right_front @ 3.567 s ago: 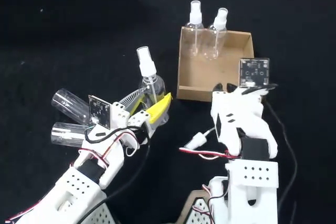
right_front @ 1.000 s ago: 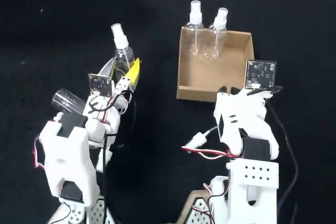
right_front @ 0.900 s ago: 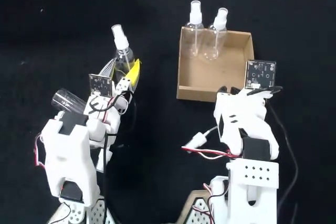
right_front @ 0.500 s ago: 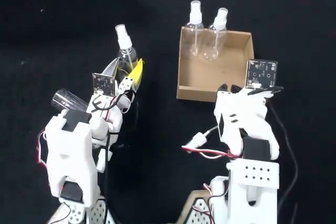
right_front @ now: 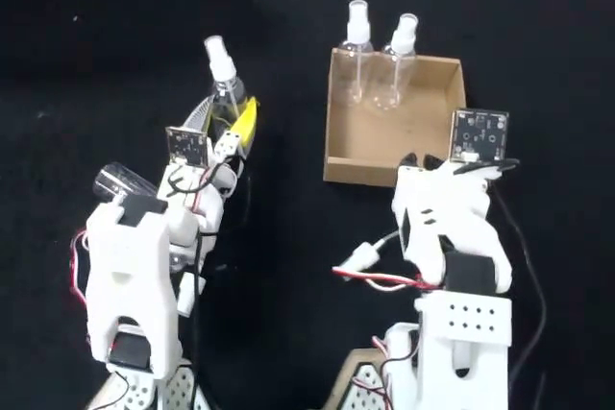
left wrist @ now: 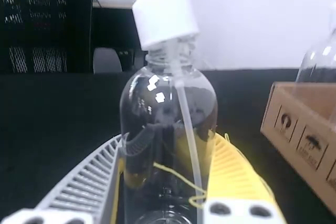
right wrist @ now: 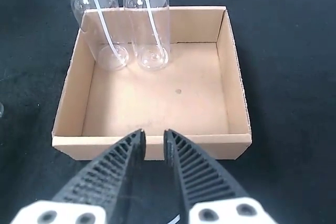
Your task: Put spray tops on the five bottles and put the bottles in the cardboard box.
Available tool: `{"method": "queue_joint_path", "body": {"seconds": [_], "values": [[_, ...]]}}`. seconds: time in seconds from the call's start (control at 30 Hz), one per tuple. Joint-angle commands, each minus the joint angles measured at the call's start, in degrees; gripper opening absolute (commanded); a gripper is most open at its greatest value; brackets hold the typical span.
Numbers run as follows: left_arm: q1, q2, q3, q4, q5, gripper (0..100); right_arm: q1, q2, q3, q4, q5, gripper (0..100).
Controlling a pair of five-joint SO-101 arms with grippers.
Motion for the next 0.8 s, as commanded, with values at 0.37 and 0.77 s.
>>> {"method": "queue_joint_path", "body": {"seconds": [0.37,0.77], "values": [[0.13,4.04,-0.84,-8.18,-0.35,3,0.18,-0.92,-0.13,-1.67,-0.35,4.3],[0.13,3.78,-0.84,-8.35,-0.35,3,0.18,-0.92,-0.13,-1.49,-0.35,4.3]]}}
